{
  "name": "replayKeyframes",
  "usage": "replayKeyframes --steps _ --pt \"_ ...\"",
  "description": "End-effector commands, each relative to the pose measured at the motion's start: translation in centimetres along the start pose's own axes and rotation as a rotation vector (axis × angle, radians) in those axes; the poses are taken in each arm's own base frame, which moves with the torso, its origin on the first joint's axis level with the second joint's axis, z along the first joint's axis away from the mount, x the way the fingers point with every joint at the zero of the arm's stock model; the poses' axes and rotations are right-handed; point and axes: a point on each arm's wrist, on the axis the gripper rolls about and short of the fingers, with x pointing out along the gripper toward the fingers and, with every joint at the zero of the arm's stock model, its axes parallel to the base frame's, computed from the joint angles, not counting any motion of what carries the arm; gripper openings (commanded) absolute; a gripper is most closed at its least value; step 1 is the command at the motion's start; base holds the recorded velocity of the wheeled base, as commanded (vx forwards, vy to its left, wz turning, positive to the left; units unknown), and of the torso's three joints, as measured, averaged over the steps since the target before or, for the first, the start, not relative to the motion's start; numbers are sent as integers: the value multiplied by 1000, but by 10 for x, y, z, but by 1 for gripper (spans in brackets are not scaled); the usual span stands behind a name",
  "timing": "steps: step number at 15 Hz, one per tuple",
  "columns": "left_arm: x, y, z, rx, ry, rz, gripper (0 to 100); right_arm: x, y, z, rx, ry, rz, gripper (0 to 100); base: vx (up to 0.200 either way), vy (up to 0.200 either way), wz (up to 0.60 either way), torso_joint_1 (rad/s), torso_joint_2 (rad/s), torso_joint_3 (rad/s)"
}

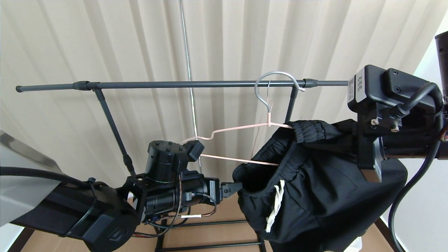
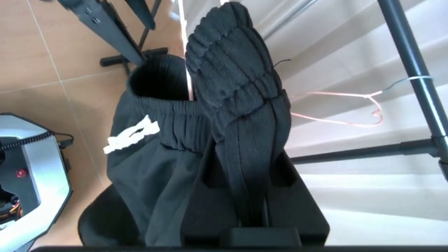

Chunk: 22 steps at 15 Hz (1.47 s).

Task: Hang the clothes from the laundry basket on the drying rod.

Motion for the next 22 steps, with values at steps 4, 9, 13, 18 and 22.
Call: replayKeyframes --steps 4,9,13,18,22 --pt "9 -5 3 0 -25 15 100 -4 4 -1 1 -1 4 0 0 0 0 0 0 0" --pt "19 -9 -11 13 25 21 100 -6 2 1 10 -13 -5 0 0 0 0 0 0 0" --pt "22 -12 -15 29 17 60 0 -7 -1 -4 22 5 -21 0 0 0 0 0 0 0" --pt "4 -18 -5 86 -28 46 0 -4 -3 -16 49 46 -25 0 0 0 0 0 0 0" --pt "-1 -19 -8 123 -21 43 0 -2 -3 -17 51 51 -22 0 0 0 0 0 0 0"
